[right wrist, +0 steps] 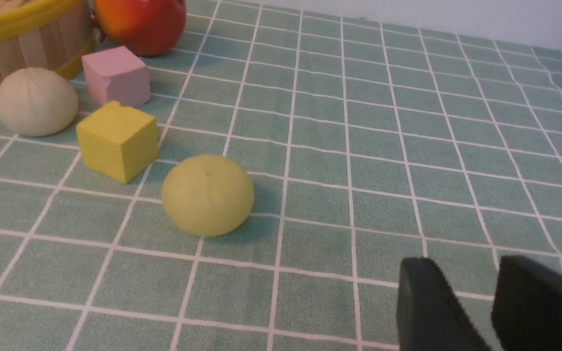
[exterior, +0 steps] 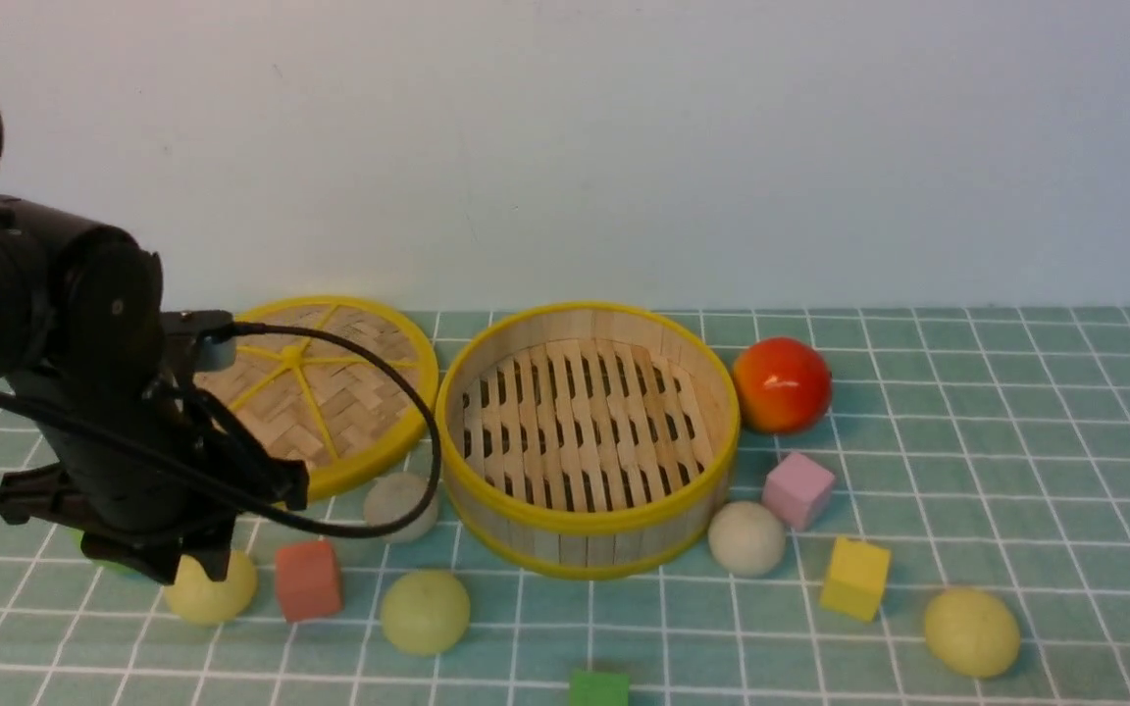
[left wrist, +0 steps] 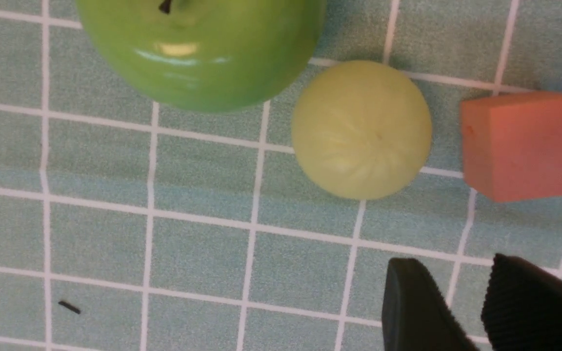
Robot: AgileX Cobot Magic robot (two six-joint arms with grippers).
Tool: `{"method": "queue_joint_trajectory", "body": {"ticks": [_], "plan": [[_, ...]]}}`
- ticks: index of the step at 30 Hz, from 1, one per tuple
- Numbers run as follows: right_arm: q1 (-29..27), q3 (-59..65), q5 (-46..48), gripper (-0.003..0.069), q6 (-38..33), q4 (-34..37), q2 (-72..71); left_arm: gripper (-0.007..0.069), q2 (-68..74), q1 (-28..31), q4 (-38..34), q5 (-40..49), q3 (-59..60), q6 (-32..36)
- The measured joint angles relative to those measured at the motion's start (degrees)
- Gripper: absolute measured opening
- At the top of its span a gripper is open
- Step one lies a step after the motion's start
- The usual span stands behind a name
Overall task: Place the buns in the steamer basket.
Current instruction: Use the left arm to grab a steamed stuffed bun
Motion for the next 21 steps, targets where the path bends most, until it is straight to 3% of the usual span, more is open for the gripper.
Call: {"method": "queue_joint_trajectory", "body": {"ticks": [12, 21], "plan": [[0.0, 0.0, 0.0, 0.0239, 0.0, 0.0, 0.0, 0.0239, 7.09, 0.0, 2.52, -1.0, -3.77, 0.22], [0.0, 0.0, 0.0, 0.0239, 0.0, 0.0, 0.0, 0.0239, 11.89, 0.0, 7.37, -2.5, -5.73, -3.42]]}}
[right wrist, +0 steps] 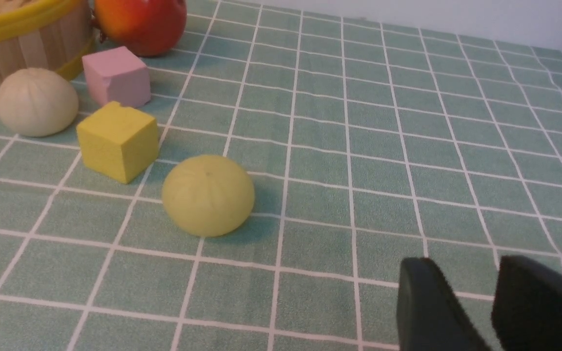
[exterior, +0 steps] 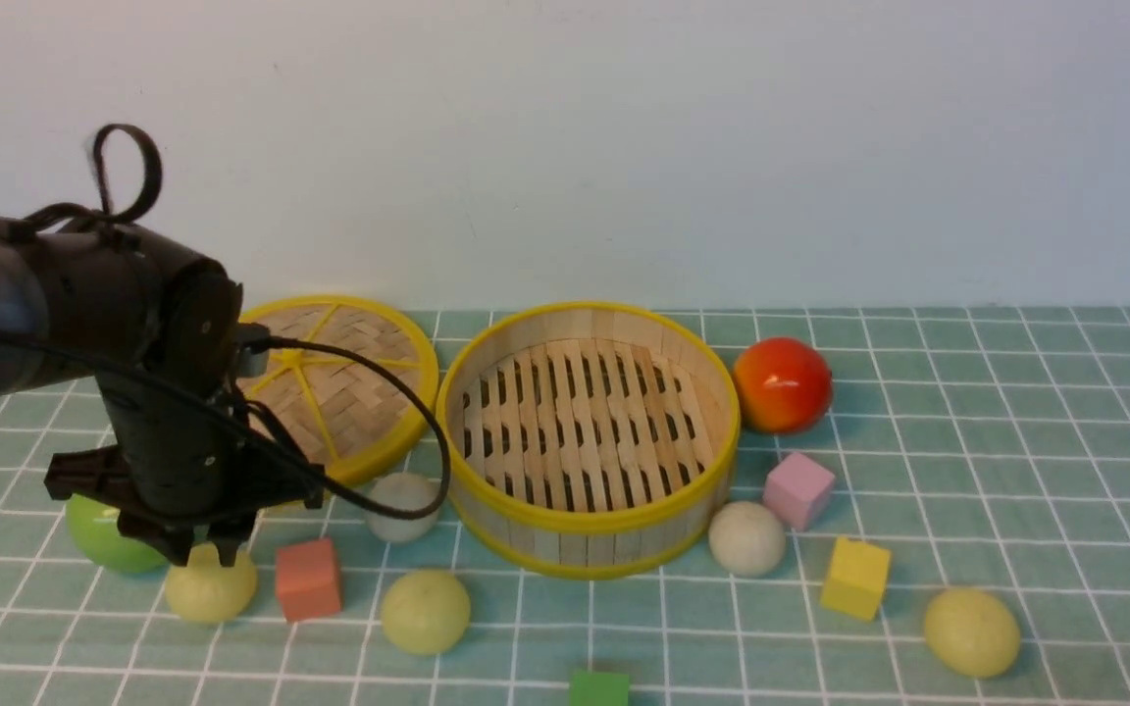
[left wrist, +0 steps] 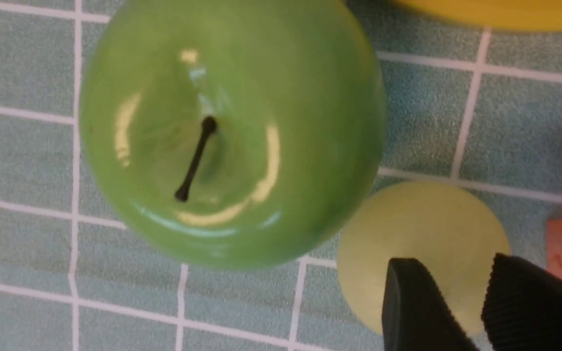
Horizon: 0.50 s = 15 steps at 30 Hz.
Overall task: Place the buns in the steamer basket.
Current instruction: Use the left arm to grab a steamed stuffed bun
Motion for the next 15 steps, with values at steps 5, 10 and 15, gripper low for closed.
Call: {"method": "queue_joint_trajectory", "body": {"ticks": [5, 10, 15], "plan": [[0.0, 0.0, 0.0, 0.0239, 0.0, 0.0, 0.0, 0.0239, 2.48, 0.0, 0.19, -0.74, 0.0, -0.17], [0.0, 0.0, 0.0, 0.0239, 0.0, 0.0, 0.0, 0.0225, 2.68, 0.0, 0.11, -1.4, 0.0, -0.22], [0.0, 0.0, 0.0, 0.0239, 0.0, 0.0, 0.0, 0.0117, 2.68, 0.0, -0.36, -1.26, 0.0, -0.22]]}}
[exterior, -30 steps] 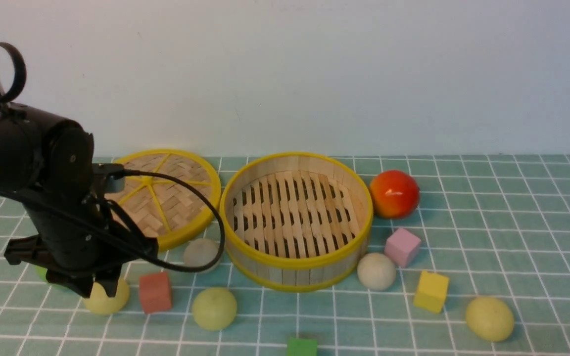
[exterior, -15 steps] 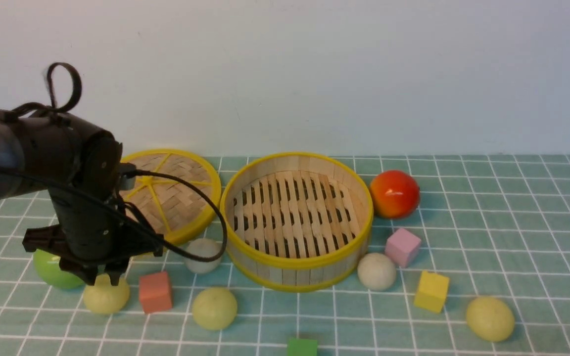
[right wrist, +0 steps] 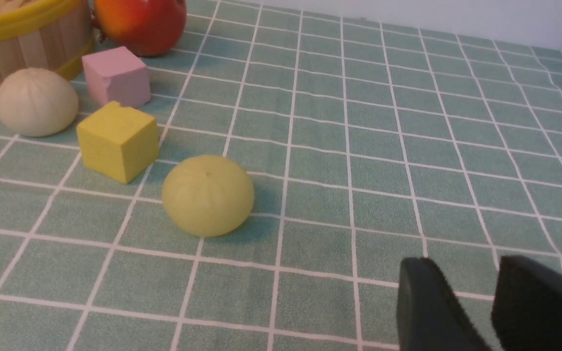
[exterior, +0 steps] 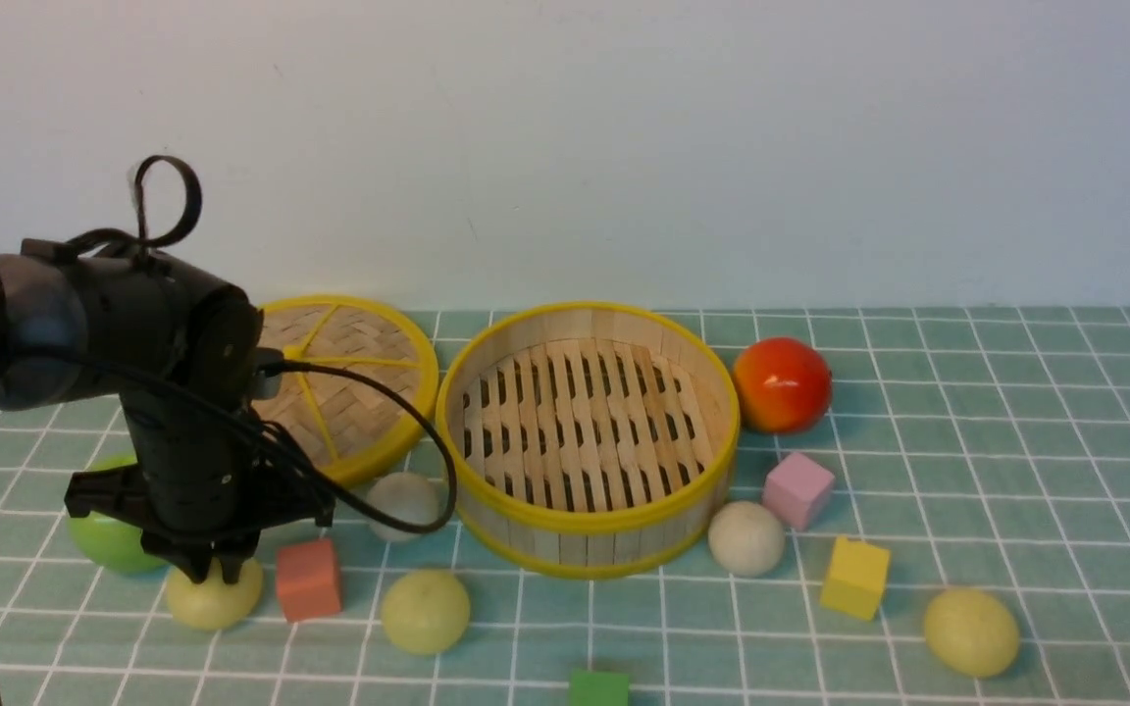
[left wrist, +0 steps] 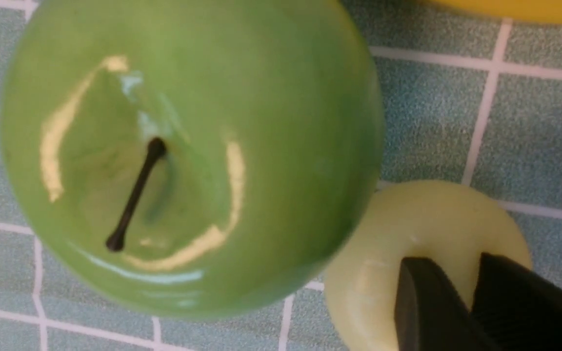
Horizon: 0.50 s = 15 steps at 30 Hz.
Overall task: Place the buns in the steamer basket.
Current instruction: Use the left arm to grab a steamed stuffed bun, then use the left arm to put the steamed stuffed bun into the steamer
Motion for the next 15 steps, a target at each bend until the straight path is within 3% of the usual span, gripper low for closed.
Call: {"method": "queue_joint_trajectory", "body": {"ticks": [2, 4, 13, 15], "plan": [[0.0, 0.0, 0.0, 0.0239, 0.0, 0.0, 0.0, 0.0026, -0.14, 0.0, -0.36, 0.83, -0.03, 0.0], [0.0, 0.0, 0.0, 0.0239, 0.0, 0.0, 0.0, -0.0011, -1.44, 0.0, -1.23, 2.64, -0.03, 0.0], [0.0, 0.0, 0.0, 0.0239, 0.0, 0.0, 0.0, -0.0013, -13.83, -0.07, -9.01, 6.91, -3.33, 1.32], [0.0, 0.0, 0.0, 0.0239, 0.0, 0.0, 0.0, -0.0013, -15.92, -0.21, -14.71, 7.43, -7.52, 5.05]]}}
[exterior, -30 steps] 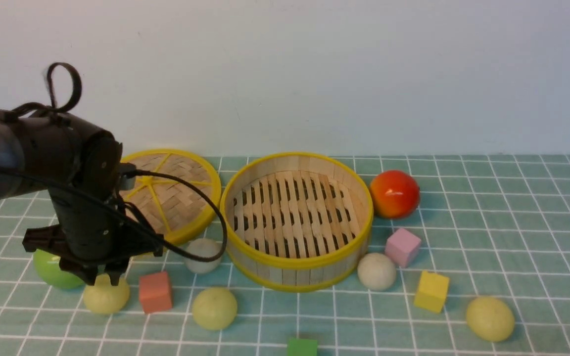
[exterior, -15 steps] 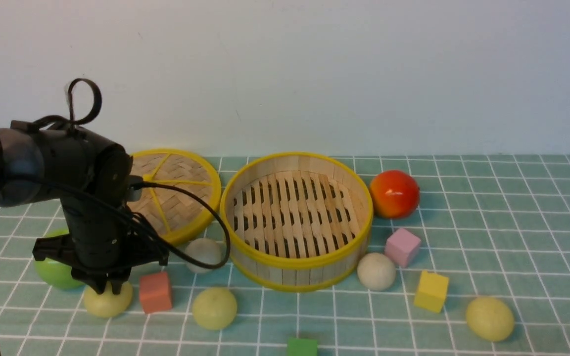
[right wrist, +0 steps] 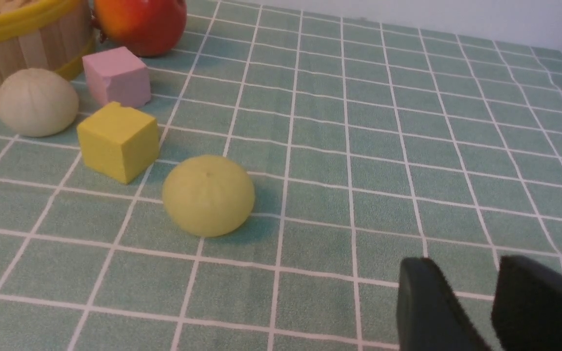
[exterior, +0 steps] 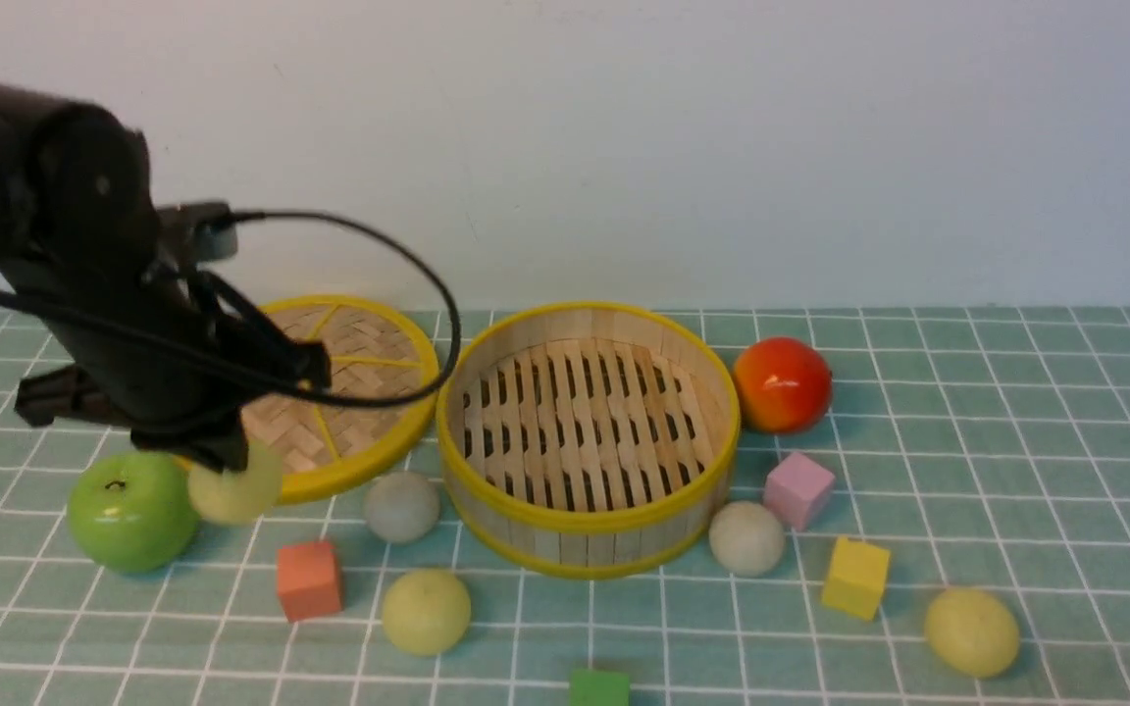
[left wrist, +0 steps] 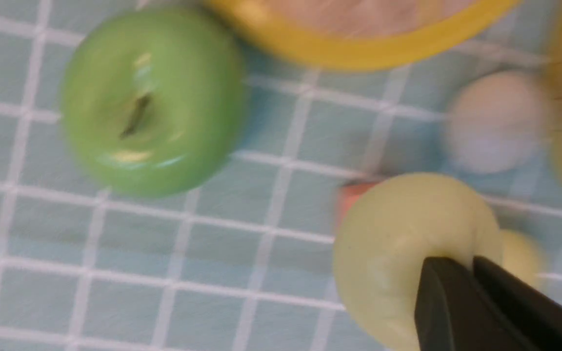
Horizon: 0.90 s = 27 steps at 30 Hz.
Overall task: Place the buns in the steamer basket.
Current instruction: Use the left arm to put the steamed stuffed bun into the steamer
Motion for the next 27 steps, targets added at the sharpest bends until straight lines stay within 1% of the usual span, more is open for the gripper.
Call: {"method": "queue_joint_trajectory", "body": {"ticks": [3, 5, 6, 9, 12, 16, 18, 22, 27], "plan": [[0.0, 0.0, 0.0, 0.0239, 0.0, 0.0, 0.0, -0.0013, 0.38, -2.29, -7.25, -0.88, -4.66, 5.14], [0.0, 0.0, 0.0, 0.0239, 0.0, 0.0, 0.0, -0.0013, 1.0, -3.93, -9.03, -2.12, -6.1, 6.32], [0.0, 0.0, 0.0, 0.0239, 0.0, 0.0, 0.0, -0.0013, 2.74, -6.24, -10.28, -4.0, -8.01, 7.04], [0.0, 0.0, 0.0, 0.0239, 0.0, 0.0, 0.0, -0.0012, 7.26, -9.35, -11.18, -6.45, -11.46, 7.55], [0.0, 0.0, 0.0, 0.0239, 0.0, 0.0, 0.0, -0.0007, 15.04, -11.23, -11.26, -7.69, -16.2, 7.67], [0.0, 0.0, 0.0, 0.0239, 0.0, 0.0, 0.0, -0.0006, 21.65, -11.48, -11.31, -8.14, -19.93, 7.5], [0.0, 0.0, 0.0, 0.0239, 0.0, 0.0, 0.0, 0.0, 25.98, -11.48, -11.31, -8.26, -22.25, 5.95], [0.0, 0.0, 0.0, 0.0239, 0.0, 0.0, 0.0, 0.0016, 28.71, -11.48, -11.19, -8.37, -22.89, 4.04], [0.0, 0.0, 0.0, 0.0239, 0.0, 0.0, 0.0, 0.0114, 29.19, -11.48, -10.5, -7.02, -23.98, 2.71]]}}
